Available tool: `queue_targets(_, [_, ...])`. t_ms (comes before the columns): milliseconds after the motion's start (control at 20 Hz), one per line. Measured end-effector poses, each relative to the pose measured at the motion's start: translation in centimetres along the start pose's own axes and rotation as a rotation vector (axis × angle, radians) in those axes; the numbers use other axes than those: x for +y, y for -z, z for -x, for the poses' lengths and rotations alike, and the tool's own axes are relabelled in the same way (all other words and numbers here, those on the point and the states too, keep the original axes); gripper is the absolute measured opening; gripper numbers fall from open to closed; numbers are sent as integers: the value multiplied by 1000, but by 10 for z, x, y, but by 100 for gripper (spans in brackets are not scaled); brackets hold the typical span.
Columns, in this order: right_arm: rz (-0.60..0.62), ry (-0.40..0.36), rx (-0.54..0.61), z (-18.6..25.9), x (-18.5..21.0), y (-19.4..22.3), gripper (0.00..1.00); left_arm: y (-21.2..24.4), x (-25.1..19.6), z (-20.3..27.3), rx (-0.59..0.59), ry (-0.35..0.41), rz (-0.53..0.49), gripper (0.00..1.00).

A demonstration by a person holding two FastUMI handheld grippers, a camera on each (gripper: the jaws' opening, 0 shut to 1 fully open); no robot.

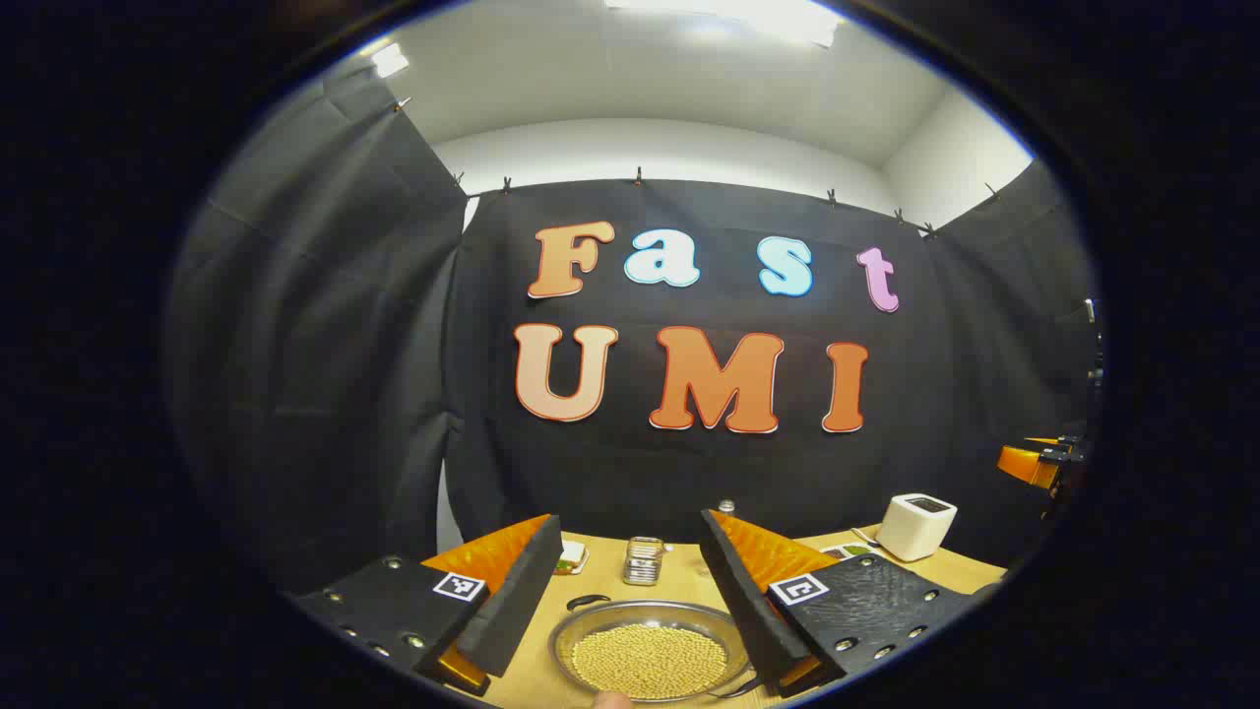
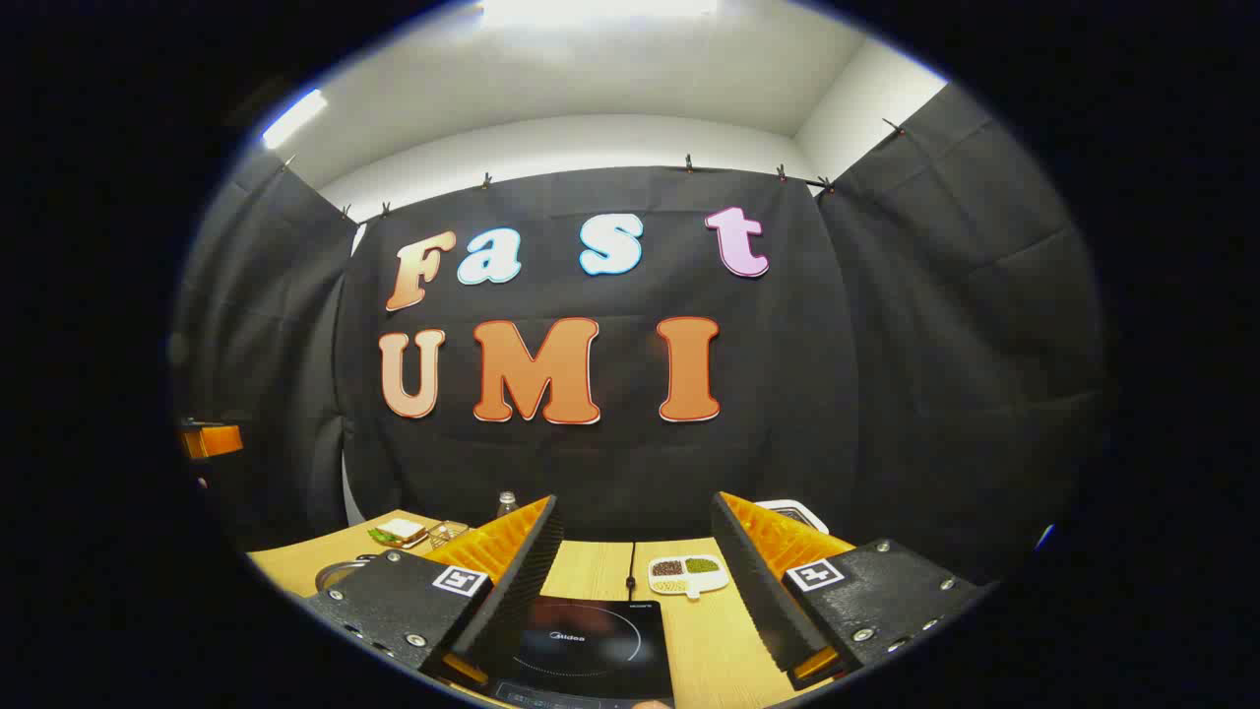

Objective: First push the handle of the pot to place it horizontally, then grasp the pot with both hands and set it on the induction cooktop.

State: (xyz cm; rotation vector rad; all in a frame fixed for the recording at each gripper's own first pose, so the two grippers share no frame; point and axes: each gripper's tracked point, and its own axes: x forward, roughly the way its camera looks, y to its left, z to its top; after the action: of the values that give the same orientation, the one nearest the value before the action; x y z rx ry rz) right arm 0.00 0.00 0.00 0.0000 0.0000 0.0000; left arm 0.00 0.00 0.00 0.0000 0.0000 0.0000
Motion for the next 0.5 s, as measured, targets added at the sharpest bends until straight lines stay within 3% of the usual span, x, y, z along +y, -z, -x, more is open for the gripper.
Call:
queue_targets(50, [0, 7, 2, 0, -3, 0, 95, 1, -1, -1, 3, 5, -4, 89])
queue_targets(500, [10, 20, 4, 14, -15, -10, 95, -7, -22, 7, -13, 39, -48, 87])
